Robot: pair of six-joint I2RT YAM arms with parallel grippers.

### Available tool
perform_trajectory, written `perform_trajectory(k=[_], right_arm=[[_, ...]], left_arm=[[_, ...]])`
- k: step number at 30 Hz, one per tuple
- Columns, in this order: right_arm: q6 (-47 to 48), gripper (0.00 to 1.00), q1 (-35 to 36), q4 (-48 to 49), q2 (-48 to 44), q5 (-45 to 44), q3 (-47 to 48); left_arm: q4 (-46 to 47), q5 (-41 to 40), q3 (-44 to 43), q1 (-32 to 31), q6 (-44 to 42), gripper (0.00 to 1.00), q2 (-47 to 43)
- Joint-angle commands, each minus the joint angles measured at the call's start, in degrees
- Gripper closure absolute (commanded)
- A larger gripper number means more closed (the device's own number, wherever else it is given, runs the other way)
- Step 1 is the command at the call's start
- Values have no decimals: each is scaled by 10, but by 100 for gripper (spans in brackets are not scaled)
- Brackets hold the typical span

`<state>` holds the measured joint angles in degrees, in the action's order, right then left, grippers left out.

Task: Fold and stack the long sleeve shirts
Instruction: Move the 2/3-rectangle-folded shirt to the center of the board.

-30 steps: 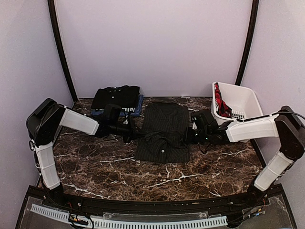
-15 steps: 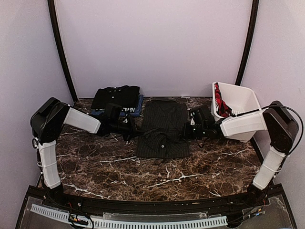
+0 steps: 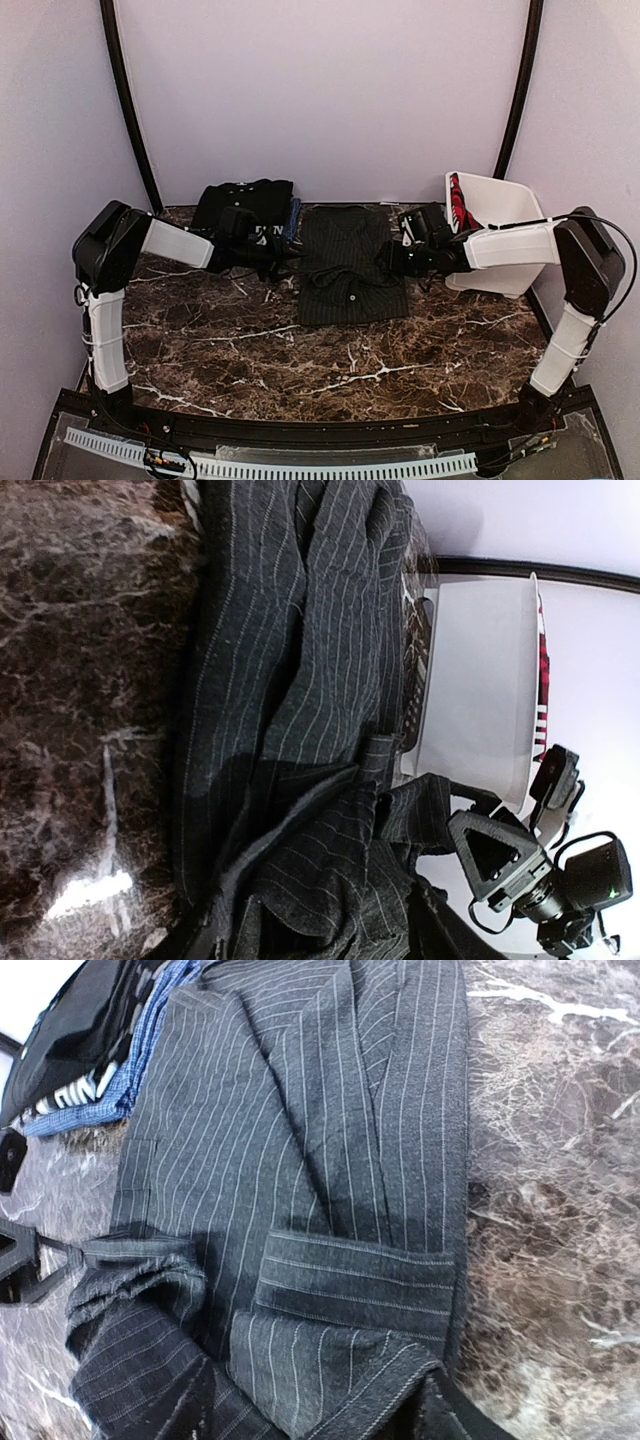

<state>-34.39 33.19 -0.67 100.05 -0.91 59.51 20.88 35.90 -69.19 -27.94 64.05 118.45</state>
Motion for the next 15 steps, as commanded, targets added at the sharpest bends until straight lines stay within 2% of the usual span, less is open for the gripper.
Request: perform_trajectory(k=[1, 7, 11, 15], right_arm=[[27, 35, -3, -39, -39, -11, 12], [43, 24, -4, -68, -51, -8, 18], [51, 21, -4, -87, -57, 6, 28], [53, 14, -15, -95, -55, 72, 34]], left_arm=[[-14, 10, -10, 11, -36, 39, -33], [-42, 19, -14, 11, -89, 40, -46], [-79, 16, 2, 6, -140, 44, -74], [-127, 10, 14, -12, -198, 49, -103]])
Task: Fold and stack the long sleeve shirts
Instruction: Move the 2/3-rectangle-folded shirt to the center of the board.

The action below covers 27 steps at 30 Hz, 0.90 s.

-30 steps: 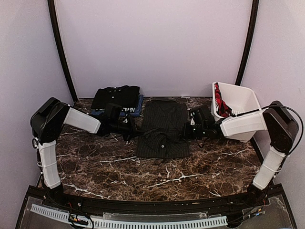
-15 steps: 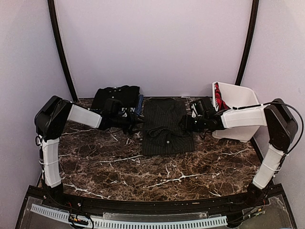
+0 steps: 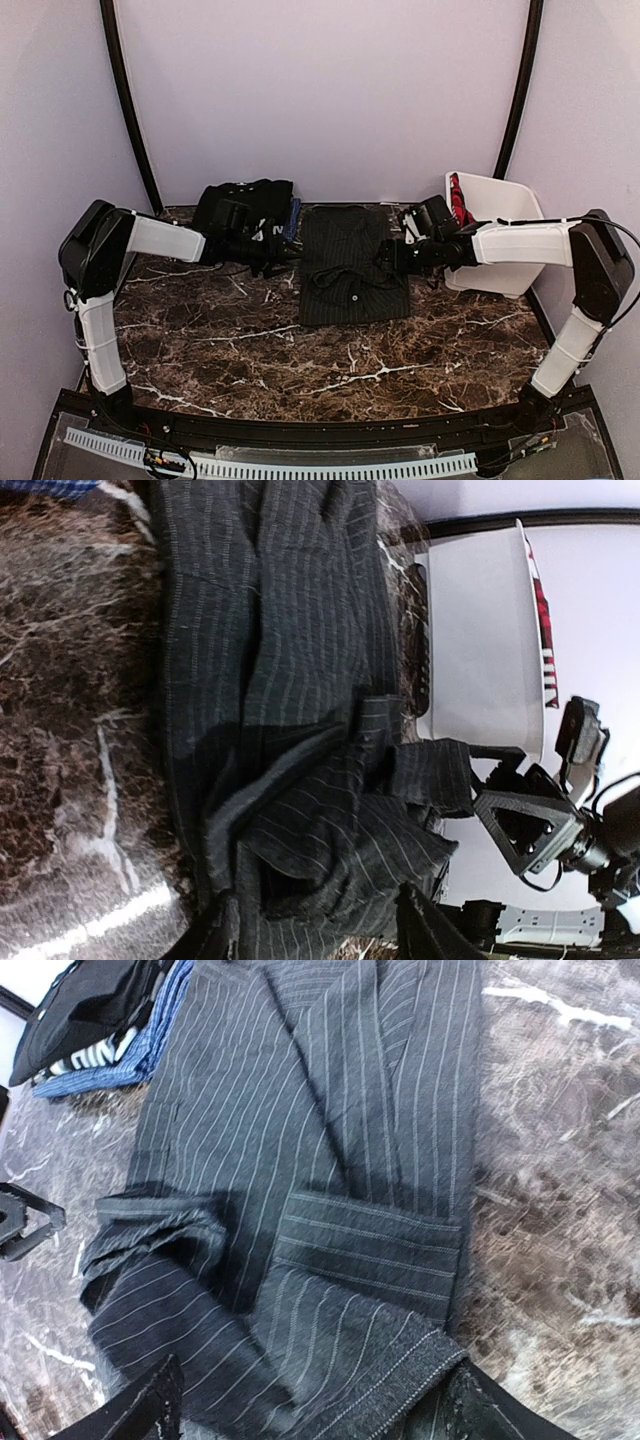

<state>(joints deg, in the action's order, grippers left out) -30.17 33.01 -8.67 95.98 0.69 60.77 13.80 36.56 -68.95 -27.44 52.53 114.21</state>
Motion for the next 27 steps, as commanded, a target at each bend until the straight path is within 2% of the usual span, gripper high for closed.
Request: perform_trajectory(k=[1, 9, 20, 24, 27], right_arm=[[9, 14, -16, -16, -11, 66, 25], [8, 13, -22, -27, -1, 64, 39], [-25, 6, -53, 21, 19, 142, 26], [-25, 4, -53, 21, 8, 137, 26], [-19, 2, -53, 15, -8, 127, 22]], left_arm=[[-68, 1, 15, -26, -98, 50, -69], [-151, -26, 1, -106, -176, 60, -76], [-140, -5, -30, -164, -192, 65, -26], [-163, -50, -70, -165, -201, 64, 3], [-187, -113, -113, -164, -208, 64, 33]])
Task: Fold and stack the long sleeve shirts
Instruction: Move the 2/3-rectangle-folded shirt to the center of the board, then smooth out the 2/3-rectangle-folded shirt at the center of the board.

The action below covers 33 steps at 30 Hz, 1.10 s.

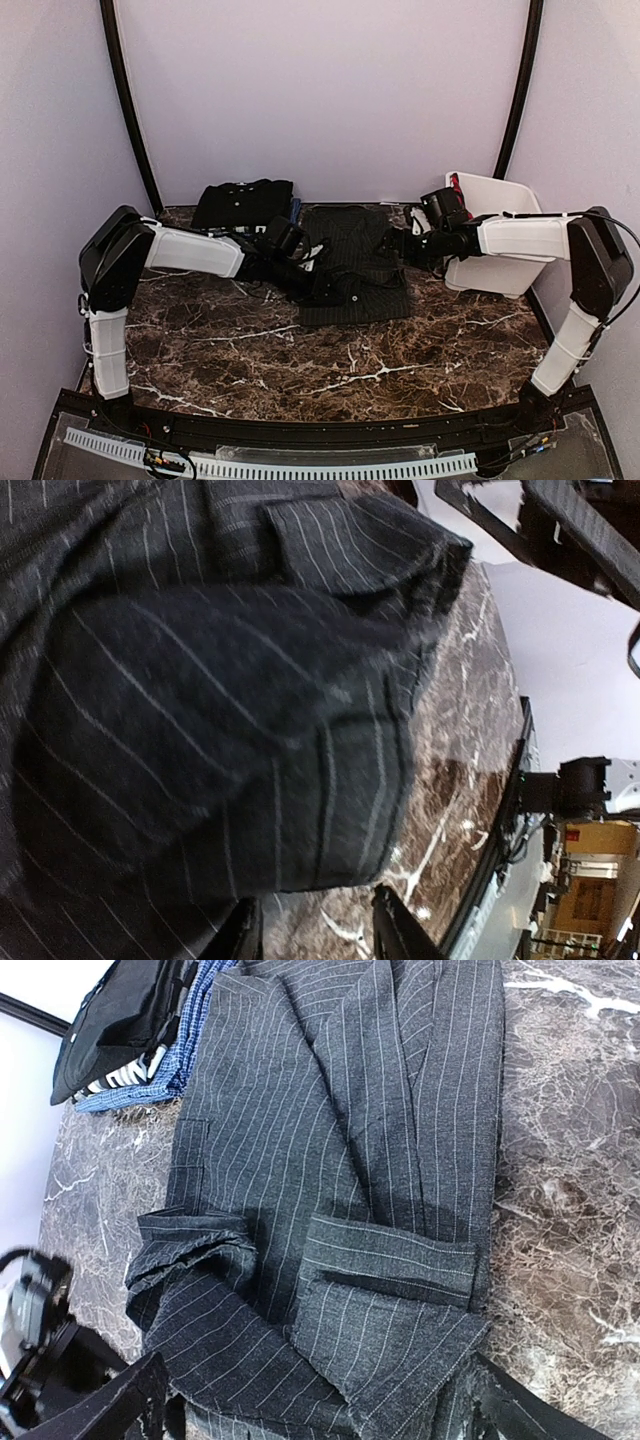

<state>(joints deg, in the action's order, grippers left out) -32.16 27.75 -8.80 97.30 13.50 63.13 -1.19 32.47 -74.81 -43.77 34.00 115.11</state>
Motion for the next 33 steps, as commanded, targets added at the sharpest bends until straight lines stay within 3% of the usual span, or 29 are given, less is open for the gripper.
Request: perform_trajectory(k=[1, 8, 14, 20, 24, 33], right_arm=[[3, 2, 0, 12, -27, -5, -5], [27, 2, 9, -19, -80, -36, -36], [50, 8, 36, -46, -107, -62, -58], [65, 19, 67, -83, -104, -110, -64], [62, 30, 70, -95, -115, -133, -91], [63, 59, 80, -70, -113, -112, -124]], left_arm=[[-54, -86, -82, 1, -27, 64, 32], [-80, -199, -227, 58, -2, 63, 107], [-101, -195, -332, 105, 8, 63, 170], [-136, -195, -372, 113, -10, 63, 169], [-143, -200, -337, 113, -20, 62, 125], [-60, -143, -109, 109, -5, 64, -35]])
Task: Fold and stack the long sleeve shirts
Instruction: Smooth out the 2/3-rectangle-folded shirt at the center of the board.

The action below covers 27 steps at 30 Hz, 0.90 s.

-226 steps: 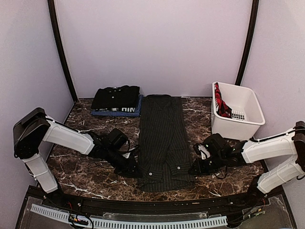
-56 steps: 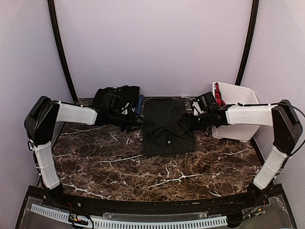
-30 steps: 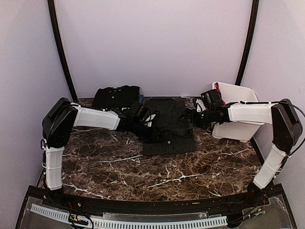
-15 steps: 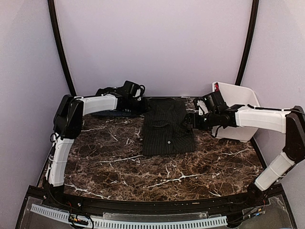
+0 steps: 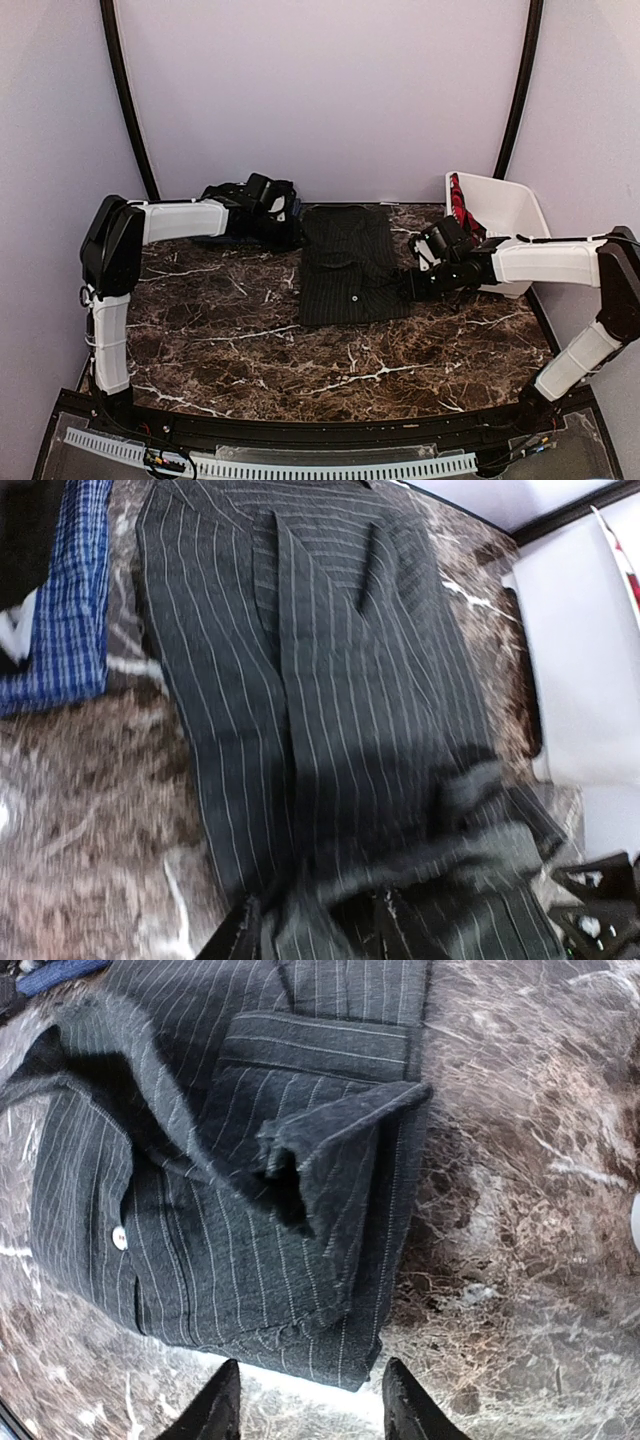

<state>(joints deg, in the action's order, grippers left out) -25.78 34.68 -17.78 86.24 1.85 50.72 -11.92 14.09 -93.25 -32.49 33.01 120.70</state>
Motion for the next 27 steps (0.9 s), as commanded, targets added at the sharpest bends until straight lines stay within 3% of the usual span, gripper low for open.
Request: perform_trajectory(k=[1, 7, 13, 27], right_arm=[[-1, 62, 13, 21, 3, 4, 4], [-4, 69, 20, 20, 49, -2, 33], [-17, 78, 20, 19, 56, -6, 45], [-28, 97, 18, 35, 111, 2, 118]], left_arm=[[58, 55, 90, -6, 7, 65, -107], [130, 117, 166, -47, 10, 69, -118], [152, 136, 150, -83, 18, 71, -85], [160, 165, 147, -95, 0, 75, -55]])
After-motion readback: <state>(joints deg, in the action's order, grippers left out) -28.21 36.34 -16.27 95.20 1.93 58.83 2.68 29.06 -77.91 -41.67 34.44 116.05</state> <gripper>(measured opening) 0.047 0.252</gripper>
